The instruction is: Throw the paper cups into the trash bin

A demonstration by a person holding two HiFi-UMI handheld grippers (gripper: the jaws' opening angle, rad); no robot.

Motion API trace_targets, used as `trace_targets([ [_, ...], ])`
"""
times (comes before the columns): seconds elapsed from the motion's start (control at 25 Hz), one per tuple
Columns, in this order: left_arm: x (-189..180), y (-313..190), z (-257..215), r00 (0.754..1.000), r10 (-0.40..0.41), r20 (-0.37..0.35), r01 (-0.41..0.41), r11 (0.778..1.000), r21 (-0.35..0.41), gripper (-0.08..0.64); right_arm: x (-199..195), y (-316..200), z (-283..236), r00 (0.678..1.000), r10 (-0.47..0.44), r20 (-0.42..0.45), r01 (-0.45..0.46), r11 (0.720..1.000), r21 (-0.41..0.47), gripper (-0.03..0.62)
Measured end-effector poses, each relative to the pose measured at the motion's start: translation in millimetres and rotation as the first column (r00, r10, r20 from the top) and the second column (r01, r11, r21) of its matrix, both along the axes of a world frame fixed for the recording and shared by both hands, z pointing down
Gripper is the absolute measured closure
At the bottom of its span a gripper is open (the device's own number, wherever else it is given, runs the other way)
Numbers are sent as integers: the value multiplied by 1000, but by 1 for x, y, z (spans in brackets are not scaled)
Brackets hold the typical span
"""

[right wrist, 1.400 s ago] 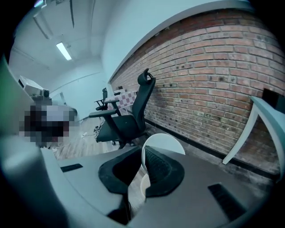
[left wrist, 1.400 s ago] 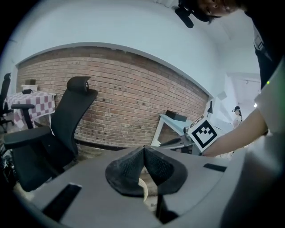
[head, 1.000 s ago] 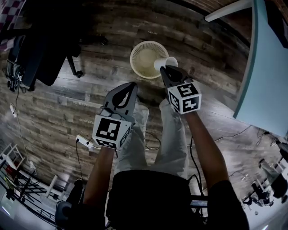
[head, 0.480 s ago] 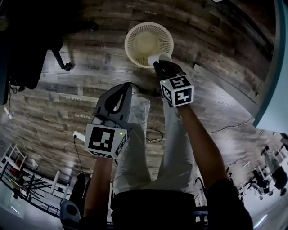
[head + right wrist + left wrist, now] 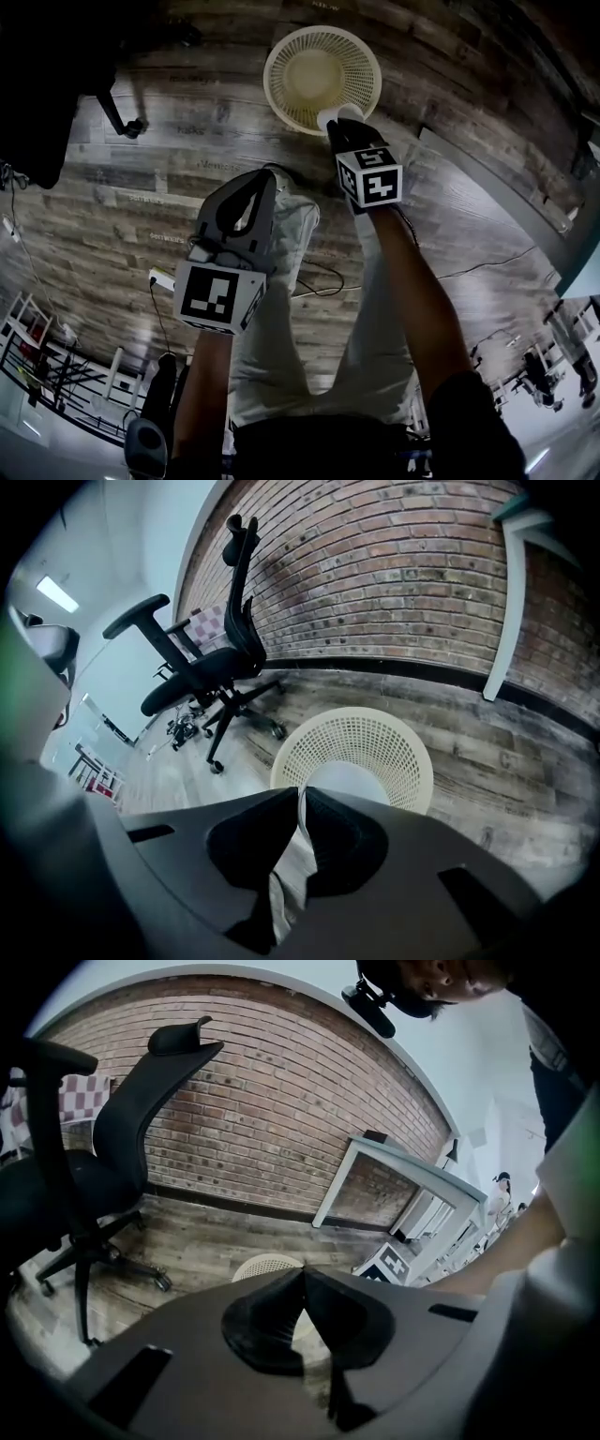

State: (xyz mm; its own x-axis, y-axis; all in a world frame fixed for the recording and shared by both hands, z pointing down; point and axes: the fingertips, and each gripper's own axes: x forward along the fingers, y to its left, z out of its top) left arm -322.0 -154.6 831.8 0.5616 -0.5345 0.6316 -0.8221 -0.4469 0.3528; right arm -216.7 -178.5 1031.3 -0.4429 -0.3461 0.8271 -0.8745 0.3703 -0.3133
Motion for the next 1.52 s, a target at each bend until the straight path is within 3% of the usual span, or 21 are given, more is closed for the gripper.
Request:
trace_targets([
  [0.4, 5, 5, 24, 999, 37, 2, -37, 999, -12, 560, 7, 10, 61, 999, 34, -40, -36, 997, -69, 565],
  [0.72, 13, 0, 13, 999, 42, 1, -42, 999, -2, 560, 11, 13, 51, 999, 49, -11, -50, 994, -93, 545],
  [0.92, 18, -6, -19, 999, 50, 0, -50, 998, 31, 560, 8, 9, -1, 1000, 20, 13, -20, 999, -45, 545],
  [1.16, 33, -21, -94, 998, 58, -3, -57, 994, 94, 560, 5, -2, -103, 997, -17, 71, 15, 999, 37, 557],
  [1.52, 43, -54, -213, 998, 69, 9, -69, 971, 228, 560, -11, -37, -256, 988, -114, 107, 91, 975, 205, 586],
])
